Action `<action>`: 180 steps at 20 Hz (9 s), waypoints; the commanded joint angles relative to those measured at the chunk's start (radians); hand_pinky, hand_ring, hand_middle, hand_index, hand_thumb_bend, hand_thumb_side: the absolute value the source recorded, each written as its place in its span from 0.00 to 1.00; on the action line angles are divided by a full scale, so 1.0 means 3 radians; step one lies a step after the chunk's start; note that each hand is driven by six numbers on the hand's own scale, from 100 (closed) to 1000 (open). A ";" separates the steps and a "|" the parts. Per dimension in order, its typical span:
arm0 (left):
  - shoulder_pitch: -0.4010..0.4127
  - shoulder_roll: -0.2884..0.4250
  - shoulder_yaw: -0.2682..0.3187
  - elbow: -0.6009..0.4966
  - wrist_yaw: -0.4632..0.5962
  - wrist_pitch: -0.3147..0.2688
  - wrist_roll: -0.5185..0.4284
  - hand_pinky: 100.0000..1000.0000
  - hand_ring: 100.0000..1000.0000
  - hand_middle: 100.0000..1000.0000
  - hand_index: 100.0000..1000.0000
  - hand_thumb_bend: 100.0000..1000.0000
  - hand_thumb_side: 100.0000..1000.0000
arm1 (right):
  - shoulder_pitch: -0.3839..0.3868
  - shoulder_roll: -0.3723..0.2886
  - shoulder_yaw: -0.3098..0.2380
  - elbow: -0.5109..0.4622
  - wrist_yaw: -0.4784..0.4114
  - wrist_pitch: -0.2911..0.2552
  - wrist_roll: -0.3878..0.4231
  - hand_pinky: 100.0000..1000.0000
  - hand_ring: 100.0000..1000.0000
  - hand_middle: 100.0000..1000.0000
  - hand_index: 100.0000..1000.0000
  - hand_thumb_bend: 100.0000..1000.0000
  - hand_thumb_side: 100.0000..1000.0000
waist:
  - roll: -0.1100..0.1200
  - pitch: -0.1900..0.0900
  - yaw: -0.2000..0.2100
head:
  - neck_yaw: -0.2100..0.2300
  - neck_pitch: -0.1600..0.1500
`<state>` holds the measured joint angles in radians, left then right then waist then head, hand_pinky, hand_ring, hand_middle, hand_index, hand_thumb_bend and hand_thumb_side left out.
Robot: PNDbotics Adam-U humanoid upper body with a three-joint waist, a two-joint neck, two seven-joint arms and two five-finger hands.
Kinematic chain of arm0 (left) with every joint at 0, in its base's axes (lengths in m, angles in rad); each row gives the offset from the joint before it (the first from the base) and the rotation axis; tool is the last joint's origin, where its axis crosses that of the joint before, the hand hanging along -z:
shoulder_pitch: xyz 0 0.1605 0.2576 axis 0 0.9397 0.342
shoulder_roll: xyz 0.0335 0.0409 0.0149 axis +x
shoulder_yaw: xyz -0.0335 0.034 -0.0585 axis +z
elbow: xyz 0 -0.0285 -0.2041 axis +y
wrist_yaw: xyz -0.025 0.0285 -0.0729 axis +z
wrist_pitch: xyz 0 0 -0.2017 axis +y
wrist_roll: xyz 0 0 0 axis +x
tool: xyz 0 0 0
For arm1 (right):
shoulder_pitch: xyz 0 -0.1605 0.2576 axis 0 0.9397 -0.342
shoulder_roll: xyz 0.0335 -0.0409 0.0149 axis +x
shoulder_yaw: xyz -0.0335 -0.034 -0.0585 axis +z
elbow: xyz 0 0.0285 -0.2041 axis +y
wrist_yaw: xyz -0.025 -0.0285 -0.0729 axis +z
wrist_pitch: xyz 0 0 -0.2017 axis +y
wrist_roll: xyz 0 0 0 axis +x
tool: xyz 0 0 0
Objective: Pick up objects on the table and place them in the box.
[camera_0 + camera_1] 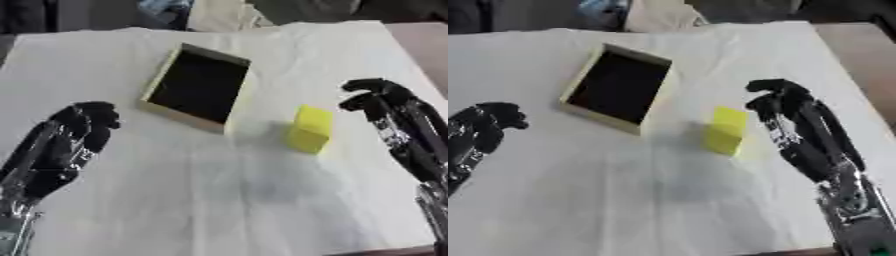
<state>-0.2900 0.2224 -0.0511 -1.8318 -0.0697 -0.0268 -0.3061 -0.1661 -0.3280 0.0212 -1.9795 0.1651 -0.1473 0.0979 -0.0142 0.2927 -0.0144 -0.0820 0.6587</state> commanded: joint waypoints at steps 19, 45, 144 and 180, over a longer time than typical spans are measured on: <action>-0.0040 0.0069 0.0025 -0.0043 0.0009 -0.0003 -0.0012 0.85 0.66 0.62 0.76 0.45 0.62 | -0.0002 -0.0572 0.0044 -0.0068 0.0142 -0.0028 0.0028 0.69 0.65 0.73 0.80 0.13 0.75 | -0.0017 -0.0069 0.0033 | -0.0073 -0.0021; -0.0029 0.0092 0.0007 -0.0033 -0.0020 0.0002 -0.0073 0.85 0.66 0.62 0.76 0.45 0.63 | -0.0090 -0.1757 0.0276 -0.0059 0.0720 -0.0001 0.0747 0.77 0.82 0.87 0.89 0.56 0.75 | -0.0035 -0.0087 0.0063 | -0.0085 0.0003; -0.0022 0.0083 -0.0045 -0.0024 -0.0032 -0.0004 -0.0170 0.85 0.67 0.62 0.76 0.43 0.65 | -0.1191 -0.1678 0.0622 0.0956 0.0951 -0.0155 0.0555 0.71 0.72 0.76 0.54 0.12 0.44 | -0.0034 -0.0116 0.0187 | -0.0218 0.0045; -0.0265 0.0006 -0.0258 -0.0032 0.0160 0.0035 -0.0074 0.84 0.65 0.60 0.75 0.44 0.63 | -0.2149 -0.1171 0.0661 0.2631 0.1495 -0.0252 0.0388 0.73 0.72 0.76 0.59 0.17 0.58 | -0.0209 -0.0055 0.1185 | -0.0926 -0.0202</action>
<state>-0.3551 0.2201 -0.1264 -1.8262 -0.0298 -0.0184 -0.3414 -0.7922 -0.6637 0.2336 -1.1975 0.5928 -0.2252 0.2345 -0.0827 0.2919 0.3421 -0.3559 0.6129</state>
